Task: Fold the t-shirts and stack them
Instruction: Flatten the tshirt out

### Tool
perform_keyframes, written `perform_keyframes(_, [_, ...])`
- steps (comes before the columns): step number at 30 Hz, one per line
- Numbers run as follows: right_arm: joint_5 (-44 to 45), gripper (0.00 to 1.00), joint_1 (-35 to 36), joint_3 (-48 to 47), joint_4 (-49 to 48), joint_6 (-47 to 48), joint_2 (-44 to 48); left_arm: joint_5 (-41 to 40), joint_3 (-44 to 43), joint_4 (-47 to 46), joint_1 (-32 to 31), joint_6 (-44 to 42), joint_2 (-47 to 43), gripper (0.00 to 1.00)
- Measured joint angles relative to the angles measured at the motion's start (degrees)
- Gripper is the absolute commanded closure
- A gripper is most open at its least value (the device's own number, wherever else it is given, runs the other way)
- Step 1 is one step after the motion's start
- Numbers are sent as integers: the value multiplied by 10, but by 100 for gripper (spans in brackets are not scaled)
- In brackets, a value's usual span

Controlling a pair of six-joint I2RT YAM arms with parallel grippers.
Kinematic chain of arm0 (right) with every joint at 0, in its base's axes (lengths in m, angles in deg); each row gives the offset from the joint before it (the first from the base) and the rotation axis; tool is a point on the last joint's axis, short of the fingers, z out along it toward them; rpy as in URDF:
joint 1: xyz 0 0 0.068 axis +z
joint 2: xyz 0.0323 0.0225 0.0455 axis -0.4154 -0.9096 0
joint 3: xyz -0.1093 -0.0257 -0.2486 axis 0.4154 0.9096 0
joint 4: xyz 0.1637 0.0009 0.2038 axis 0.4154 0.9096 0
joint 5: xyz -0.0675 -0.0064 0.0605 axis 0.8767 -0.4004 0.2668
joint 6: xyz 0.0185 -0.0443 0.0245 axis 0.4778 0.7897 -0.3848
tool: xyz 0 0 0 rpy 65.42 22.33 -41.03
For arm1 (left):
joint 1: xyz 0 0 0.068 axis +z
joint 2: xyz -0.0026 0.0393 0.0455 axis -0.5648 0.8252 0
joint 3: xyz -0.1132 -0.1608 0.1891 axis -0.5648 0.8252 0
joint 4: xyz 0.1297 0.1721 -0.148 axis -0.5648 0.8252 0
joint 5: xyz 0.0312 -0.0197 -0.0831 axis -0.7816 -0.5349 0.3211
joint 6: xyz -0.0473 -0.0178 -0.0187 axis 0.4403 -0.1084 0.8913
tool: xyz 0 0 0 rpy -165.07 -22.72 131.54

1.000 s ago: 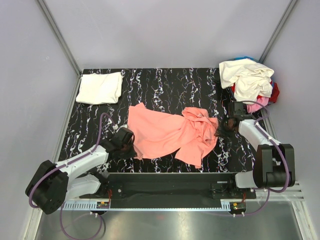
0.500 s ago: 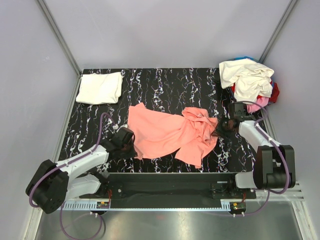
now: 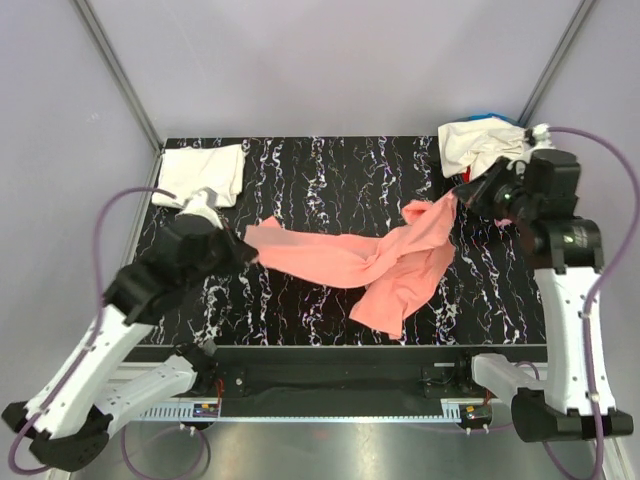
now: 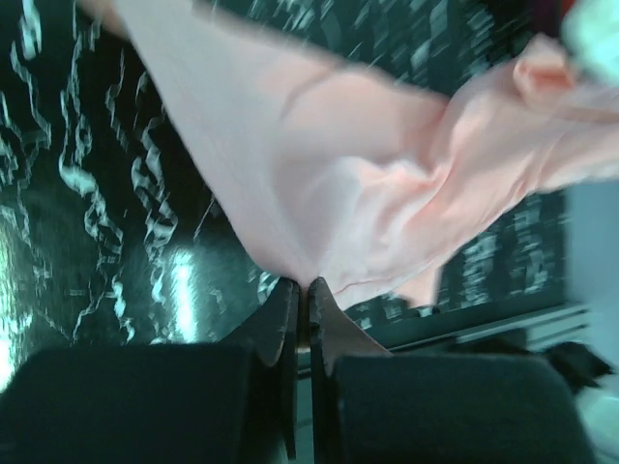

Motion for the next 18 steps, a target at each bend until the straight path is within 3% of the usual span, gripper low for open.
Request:
perform_keyframes(4, [16,100,0,-120,63,-9,23,-13,-162,63,0,-21,-8,100])
perform_keyframes(11, [84,100,0,-319,173,-24,30,-28,-373,154,0,-65,8,100])
perform_keyframes(18, [186,100,0,-436,208,-34,95,-7,-437,124,0,-134,-47,100])
